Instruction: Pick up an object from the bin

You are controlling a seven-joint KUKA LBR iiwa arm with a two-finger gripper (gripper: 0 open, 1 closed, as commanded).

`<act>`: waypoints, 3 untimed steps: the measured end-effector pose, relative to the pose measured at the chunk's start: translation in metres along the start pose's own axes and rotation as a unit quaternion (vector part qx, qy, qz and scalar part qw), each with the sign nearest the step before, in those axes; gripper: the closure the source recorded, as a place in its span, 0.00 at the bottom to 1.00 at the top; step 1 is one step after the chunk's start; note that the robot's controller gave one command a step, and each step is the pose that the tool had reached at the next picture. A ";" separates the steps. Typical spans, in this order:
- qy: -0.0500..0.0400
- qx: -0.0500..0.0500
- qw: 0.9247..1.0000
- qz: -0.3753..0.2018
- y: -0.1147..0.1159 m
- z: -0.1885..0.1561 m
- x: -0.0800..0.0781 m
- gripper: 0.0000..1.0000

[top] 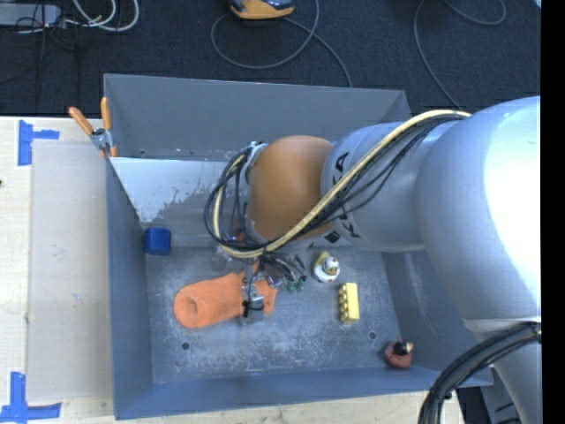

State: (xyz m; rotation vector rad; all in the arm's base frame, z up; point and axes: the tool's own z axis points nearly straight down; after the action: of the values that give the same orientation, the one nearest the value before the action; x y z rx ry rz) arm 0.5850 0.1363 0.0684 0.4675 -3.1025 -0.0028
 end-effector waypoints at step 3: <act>0.001 0.000 0.960 -0.280 0.029 0.000 0.032 0.00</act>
Offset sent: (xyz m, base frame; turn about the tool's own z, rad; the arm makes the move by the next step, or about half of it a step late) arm -0.0478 0.0189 0.0016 -0.4032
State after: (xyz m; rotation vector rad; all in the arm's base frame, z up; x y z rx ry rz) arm 0.5464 0.1545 0.0690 1.3179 -2.8460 -0.0042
